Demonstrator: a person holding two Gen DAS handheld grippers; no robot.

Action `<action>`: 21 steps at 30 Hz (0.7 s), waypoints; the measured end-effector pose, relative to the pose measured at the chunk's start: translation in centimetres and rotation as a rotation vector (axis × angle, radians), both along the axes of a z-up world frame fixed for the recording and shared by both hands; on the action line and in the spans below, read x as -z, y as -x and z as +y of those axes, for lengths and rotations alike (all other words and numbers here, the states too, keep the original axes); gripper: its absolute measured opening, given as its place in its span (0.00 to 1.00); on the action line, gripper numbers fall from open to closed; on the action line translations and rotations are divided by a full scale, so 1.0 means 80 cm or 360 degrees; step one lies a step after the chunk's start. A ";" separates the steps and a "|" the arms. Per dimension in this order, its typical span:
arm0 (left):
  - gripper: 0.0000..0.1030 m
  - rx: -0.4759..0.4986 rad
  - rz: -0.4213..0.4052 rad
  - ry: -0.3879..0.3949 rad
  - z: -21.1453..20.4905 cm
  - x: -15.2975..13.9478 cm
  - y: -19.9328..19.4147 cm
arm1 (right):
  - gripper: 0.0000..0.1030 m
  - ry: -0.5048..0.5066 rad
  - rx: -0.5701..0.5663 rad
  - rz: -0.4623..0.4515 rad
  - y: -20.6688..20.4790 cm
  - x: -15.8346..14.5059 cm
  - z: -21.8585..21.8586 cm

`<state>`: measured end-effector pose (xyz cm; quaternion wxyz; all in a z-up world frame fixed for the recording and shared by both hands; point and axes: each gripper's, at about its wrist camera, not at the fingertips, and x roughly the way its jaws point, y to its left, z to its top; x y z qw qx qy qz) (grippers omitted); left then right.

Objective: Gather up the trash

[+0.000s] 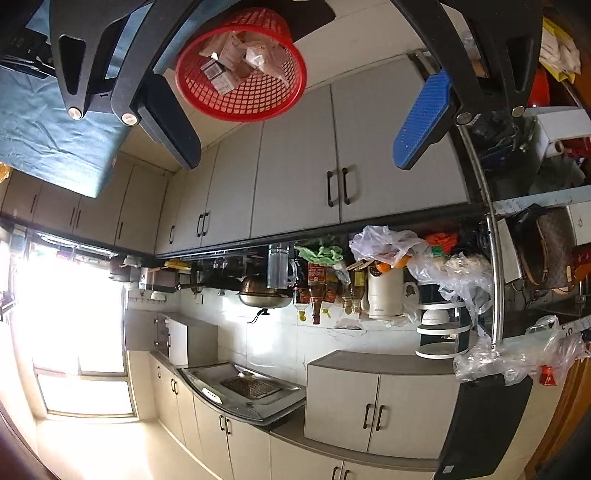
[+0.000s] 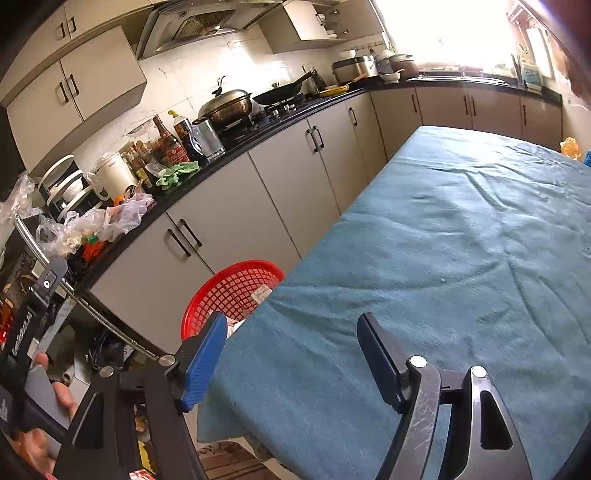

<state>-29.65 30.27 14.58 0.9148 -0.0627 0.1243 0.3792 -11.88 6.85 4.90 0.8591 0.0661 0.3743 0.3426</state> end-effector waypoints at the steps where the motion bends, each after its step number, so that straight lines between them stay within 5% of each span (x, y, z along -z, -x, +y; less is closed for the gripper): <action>1: 1.00 0.0003 0.0006 -0.0004 -0.001 0.000 0.000 | 0.75 0.0000 0.0003 -0.0005 0.002 0.000 -0.002; 6: 1.00 0.0067 0.0006 0.0058 -0.003 0.007 0.005 | 0.77 0.0022 0.0011 -0.0064 0.018 -0.003 -0.006; 11: 1.00 0.0215 0.0254 0.0265 0.003 0.033 -0.013 | 0.78 0.0057 -0.0011 -0.0099 0.030 -0.002 -0.004; 21: 1.00 0.0179 0.0567 0.0197 -0.013 0.084 -0.028 | 0.78 0.0202 -0.0023 -0.0106 0.037 0.016 0.011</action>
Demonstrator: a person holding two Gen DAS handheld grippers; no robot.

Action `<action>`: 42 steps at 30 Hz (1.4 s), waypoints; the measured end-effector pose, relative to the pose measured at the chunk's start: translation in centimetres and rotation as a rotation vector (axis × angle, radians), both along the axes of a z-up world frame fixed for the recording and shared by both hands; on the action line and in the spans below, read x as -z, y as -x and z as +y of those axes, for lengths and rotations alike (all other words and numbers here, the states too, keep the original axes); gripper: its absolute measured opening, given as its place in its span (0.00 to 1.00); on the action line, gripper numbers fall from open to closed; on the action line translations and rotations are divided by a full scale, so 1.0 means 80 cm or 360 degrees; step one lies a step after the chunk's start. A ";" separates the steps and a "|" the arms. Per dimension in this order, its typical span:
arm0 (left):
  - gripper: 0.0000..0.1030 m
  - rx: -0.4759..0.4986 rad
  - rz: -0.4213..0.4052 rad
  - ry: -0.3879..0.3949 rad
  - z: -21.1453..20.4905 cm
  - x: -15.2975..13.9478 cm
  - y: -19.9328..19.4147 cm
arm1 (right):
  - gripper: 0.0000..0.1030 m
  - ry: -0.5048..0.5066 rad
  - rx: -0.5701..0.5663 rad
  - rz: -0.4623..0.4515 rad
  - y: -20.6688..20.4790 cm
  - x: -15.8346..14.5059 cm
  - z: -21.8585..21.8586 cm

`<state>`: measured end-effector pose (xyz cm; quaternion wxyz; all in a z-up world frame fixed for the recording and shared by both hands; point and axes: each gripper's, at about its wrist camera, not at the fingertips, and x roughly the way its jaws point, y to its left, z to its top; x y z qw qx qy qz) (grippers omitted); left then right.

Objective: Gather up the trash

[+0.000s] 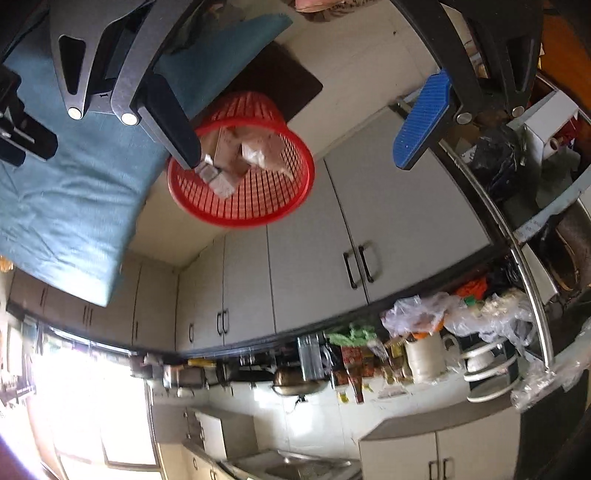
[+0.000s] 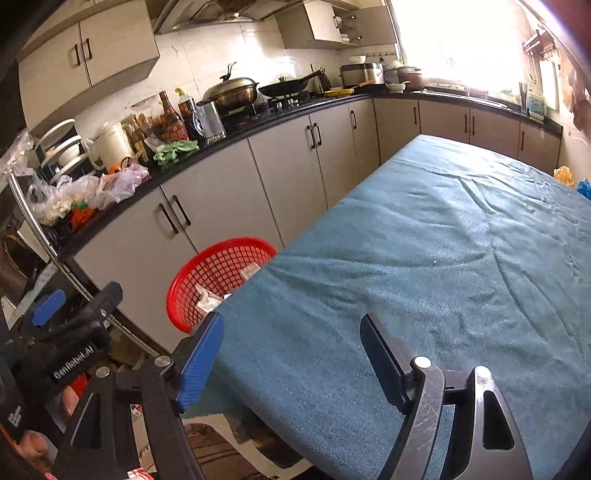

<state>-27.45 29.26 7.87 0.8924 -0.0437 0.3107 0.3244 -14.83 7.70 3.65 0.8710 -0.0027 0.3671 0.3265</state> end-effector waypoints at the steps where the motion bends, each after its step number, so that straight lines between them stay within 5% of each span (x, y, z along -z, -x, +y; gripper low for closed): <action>1: 1.00 0.0006 0.0013 0.0018 0.001 0.004 -0.001 | 0.78 0.0009 0.0000 0.0004 0.000 0.002 0.001; 25: 1.00 0.0024 0.0204 0.0250 0.028 0.057 -0.028 | 0.78 0.0180 -0.0016 0.0032 -0.003 0.029 0.037; 42: 1.00 0.0019 0.0237 0.0300 0.038 0.071 -0.033 | 0.79 0.0234 -0.0041 0.0070 -0.003 0.042 0.051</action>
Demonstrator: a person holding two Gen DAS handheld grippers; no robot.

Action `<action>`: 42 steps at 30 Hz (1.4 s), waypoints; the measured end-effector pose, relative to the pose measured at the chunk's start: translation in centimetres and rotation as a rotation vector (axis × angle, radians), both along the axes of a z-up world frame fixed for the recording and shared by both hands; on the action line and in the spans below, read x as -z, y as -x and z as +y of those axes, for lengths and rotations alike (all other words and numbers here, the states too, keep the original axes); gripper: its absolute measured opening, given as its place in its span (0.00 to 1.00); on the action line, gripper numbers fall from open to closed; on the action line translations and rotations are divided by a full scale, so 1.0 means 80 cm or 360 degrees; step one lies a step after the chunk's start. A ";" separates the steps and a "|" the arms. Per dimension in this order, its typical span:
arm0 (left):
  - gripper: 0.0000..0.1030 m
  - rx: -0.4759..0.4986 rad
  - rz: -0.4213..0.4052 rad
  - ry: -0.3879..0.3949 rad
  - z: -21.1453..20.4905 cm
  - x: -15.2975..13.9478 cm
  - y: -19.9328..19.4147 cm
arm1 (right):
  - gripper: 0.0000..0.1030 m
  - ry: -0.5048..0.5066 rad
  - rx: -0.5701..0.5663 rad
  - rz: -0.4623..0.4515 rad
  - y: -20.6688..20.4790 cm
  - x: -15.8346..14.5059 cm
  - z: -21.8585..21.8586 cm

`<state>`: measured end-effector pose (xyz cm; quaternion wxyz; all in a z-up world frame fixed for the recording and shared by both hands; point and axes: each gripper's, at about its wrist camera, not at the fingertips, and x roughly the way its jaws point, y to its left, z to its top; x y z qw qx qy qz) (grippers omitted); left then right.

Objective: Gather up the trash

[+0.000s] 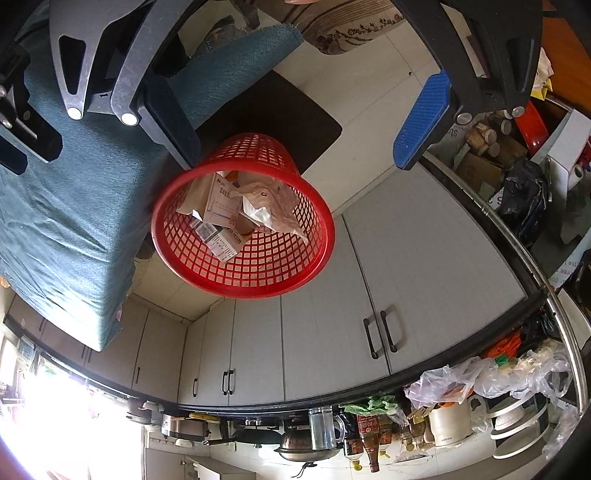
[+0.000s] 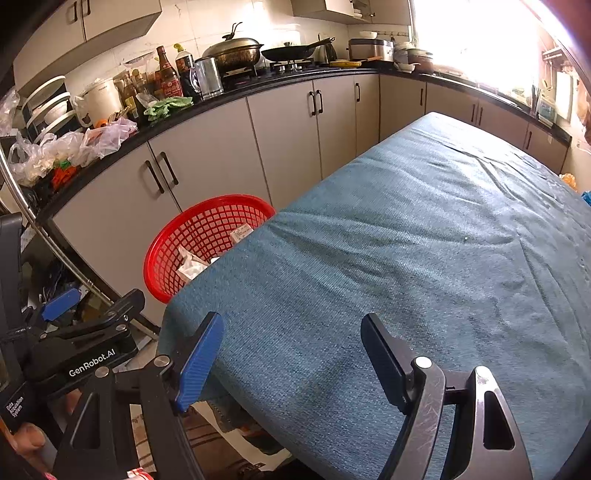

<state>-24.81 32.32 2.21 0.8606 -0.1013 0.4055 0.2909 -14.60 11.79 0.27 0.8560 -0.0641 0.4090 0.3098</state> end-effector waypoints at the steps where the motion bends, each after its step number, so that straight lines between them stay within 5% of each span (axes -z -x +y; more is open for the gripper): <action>1: 1.00 -0.0002 0.0001 0.0000 0.001 0.001 0.000 | 0.79 0.0003 -0.0002 0.0002 0.000 0.001 0.000; 42: 1.00 -0.0045 -0.0005 0.0008 0.013 -0.002 0.000 | 0.80 0.0027 -0.0021 0.0009 0.001 0.006 0.008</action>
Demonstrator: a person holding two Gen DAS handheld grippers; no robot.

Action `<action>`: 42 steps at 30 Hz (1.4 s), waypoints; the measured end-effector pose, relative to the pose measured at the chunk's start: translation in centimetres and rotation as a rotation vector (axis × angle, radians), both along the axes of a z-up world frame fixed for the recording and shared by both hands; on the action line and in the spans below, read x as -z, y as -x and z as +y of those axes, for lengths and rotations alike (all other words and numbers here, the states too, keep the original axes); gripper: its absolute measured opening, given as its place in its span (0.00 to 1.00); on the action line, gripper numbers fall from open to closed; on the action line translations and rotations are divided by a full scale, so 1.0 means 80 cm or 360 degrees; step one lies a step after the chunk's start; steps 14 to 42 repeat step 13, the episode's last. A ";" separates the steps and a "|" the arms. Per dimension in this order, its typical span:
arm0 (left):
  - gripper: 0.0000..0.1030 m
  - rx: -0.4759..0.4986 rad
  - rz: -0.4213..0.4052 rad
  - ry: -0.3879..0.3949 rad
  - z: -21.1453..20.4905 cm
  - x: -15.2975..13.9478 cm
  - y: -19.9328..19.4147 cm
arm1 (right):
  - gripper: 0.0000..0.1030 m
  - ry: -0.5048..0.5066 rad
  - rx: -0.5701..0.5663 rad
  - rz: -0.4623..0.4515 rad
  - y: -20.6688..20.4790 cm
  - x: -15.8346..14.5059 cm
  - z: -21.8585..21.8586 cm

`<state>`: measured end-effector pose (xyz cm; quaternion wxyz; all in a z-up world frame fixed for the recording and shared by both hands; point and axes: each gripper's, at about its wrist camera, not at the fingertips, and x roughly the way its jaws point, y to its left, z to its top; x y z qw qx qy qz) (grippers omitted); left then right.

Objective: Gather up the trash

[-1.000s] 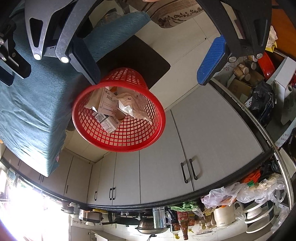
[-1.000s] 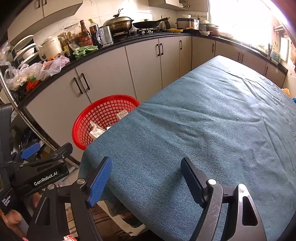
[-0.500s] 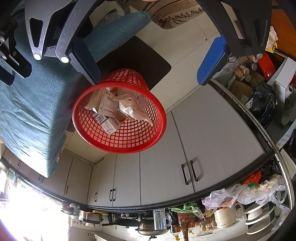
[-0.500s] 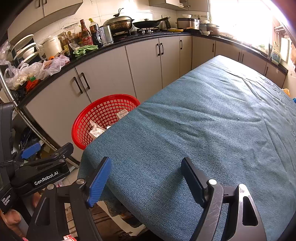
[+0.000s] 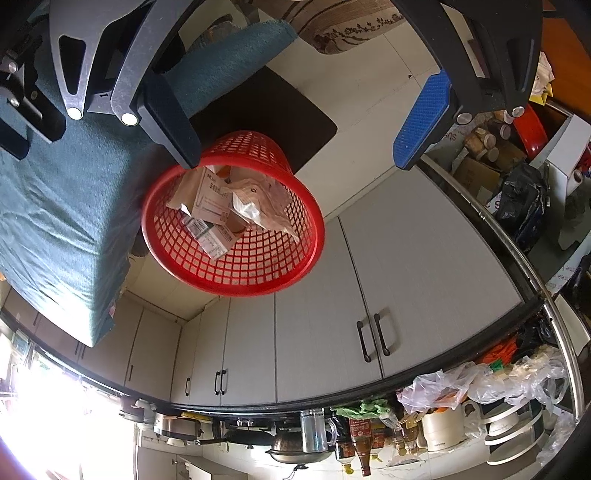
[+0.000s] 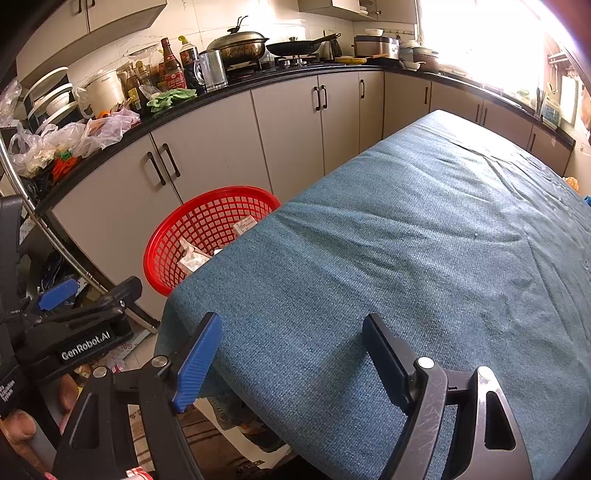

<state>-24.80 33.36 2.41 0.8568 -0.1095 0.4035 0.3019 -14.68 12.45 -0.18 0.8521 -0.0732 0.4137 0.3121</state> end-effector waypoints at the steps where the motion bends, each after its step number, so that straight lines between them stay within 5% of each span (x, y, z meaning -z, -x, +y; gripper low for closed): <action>1: 1.00 -0.0005 -0.0003 -0.0006 0.001 -0.003 0.001 | 0.80 -0.0005 -0.0001 0.0002 0.001 0.000 -0.001; 13: 1.00 0.0006 -0.0038 -0.0098 -0.012 -0.035 0.002 | 0.80 -0.0059 0.0008 0.0000 0.009 -0.006 -0.022; 42: 1.00 0.0006 -0.0038 -0.0098 -0.012 -0.035 0.002 | 0.80 -0.0059 0.0008 0.0000 0.009 -0.006 -0.022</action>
